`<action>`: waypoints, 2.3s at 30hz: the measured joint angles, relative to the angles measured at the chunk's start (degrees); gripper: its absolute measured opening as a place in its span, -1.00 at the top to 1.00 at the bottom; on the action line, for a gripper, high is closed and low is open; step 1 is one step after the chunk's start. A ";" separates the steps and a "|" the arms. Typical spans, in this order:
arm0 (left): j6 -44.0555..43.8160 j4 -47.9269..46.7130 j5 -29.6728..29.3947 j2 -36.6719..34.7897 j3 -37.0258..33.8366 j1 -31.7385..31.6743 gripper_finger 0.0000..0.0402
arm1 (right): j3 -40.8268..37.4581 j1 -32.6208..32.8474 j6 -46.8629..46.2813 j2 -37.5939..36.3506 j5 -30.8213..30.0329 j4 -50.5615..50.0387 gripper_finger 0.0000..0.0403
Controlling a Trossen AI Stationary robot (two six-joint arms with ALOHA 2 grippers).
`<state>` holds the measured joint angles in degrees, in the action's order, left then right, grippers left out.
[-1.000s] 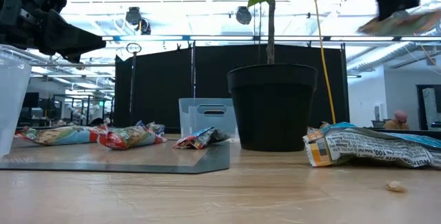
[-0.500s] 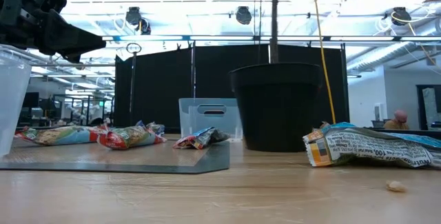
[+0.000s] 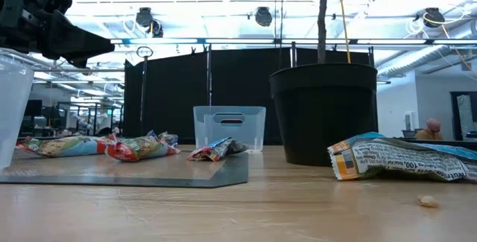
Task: Pick and place Granola Bars by type
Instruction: Put the green granola bar into the blue bin
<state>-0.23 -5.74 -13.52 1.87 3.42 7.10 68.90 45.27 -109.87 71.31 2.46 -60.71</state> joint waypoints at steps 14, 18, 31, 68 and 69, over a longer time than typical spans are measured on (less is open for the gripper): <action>0.00 0.00 0.00 0.00 0.01 0.00 0.56 | 0.00 -0.03 1.10 -2.72 0.43 -3.99 1.00; 0.00 0.02 0.00 0.00 0.00 0.00 0.56 | 0.00 -0.03 3.26 -5.03 -2.78 -8.00 1.00; 0.00 0.00 0.00 0.00 0.02 0.02 0.56 | 0.02 3.02 11.35 -11.91 -19.06 -18.81 1.00; 0.00 0.00 0.00 -0.02 0.00 0.00 0.56 | 0.04 17.01 -16.95 10.38 -12.66 5.61 1.00; -0.01 0.00 0.00 0.00 0.02 0.02 0.56 | -0.08 16.82 -16.93 10.38 -12.76 5.66 1.00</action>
<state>-0.24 -5.74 -13.52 1.87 3.44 7.11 68.82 62.09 -126.80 81.69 -10.30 -55.05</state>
